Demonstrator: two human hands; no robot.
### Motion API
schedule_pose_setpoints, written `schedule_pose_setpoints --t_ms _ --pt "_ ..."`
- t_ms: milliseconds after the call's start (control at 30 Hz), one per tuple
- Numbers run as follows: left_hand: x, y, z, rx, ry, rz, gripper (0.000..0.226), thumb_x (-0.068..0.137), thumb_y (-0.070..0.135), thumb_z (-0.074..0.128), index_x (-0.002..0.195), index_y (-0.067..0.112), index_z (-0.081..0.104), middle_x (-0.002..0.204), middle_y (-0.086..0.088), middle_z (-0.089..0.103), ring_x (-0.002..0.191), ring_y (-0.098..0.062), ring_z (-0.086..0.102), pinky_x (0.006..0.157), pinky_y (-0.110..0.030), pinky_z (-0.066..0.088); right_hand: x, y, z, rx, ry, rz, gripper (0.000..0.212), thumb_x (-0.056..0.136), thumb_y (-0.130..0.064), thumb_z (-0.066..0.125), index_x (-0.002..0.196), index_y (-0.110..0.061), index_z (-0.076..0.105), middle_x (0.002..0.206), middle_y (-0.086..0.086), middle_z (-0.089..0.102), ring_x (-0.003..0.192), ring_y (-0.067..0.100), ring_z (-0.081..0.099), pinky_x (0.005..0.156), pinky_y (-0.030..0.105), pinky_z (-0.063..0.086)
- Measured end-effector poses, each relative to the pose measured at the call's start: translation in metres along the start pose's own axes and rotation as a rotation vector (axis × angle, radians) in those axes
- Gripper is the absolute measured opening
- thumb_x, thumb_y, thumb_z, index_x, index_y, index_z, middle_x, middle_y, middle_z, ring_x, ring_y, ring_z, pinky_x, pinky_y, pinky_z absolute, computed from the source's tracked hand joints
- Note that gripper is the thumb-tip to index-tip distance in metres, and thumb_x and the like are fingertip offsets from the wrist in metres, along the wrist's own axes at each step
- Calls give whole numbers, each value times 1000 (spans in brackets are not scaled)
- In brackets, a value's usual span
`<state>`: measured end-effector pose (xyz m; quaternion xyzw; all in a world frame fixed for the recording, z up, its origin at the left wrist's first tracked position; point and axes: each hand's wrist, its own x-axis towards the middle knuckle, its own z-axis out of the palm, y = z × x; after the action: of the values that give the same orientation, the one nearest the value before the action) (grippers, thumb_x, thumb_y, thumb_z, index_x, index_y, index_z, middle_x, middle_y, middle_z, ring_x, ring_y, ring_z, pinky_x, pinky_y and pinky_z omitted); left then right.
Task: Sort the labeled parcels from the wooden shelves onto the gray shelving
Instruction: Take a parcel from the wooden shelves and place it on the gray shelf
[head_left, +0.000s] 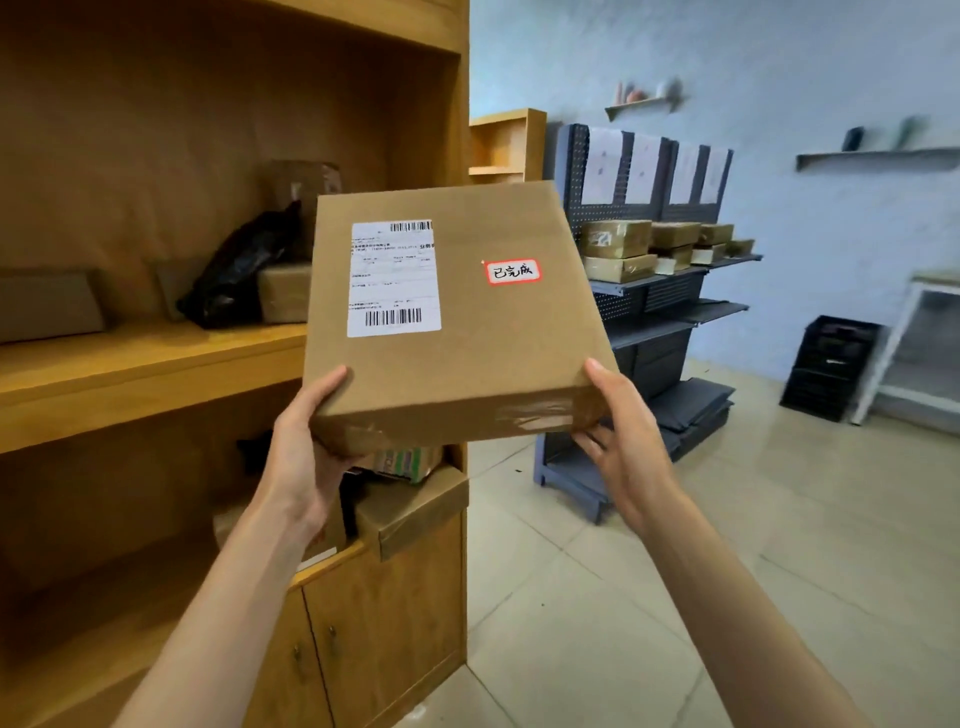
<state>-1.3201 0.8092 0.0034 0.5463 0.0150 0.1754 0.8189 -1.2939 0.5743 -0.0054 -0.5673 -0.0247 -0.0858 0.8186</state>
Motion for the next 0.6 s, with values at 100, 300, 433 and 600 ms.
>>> schedule_pose_setpoints --t_ms 100,300,433,600 --pt "10 -27 36 9 -61 1 23 92 37 54 113 32 60 114 -1 63 108 -16 56 91 -37 47 8 -1 -39 -106 85 -59 74 75 -57 67 139 -26 46 126 -6 58 116 11 53 104 35 40" --pt "44 -74 103 57 -225 24 50 90 44 53 139 32 45 120 3 60 106 -12 57 82 -30 47 28 -10 -102 -152 206 -110 87 65 -66 71 141 -33 43 131 -11 57 120 9 53 110 41 38" --pt "82 -102 149 45 -307 4 48 90 41 52 137 32 46 119 5 62 102 -9 61 65 -18 52 57 -13 -133 -171 304 -190 69 77 -55 64 139 -29 46 126 -10 60 116 8 56 101 35 44" --pt "144 -142 213 31 -349 -32 36 94 35 50 129 29 51 111 5 64 96 -10 62 66 -22 53 121 -19 -167 -208 399 -271 39 83 -47 56 120 -34 55 113 -10 63 104 6 60 84 25 50"
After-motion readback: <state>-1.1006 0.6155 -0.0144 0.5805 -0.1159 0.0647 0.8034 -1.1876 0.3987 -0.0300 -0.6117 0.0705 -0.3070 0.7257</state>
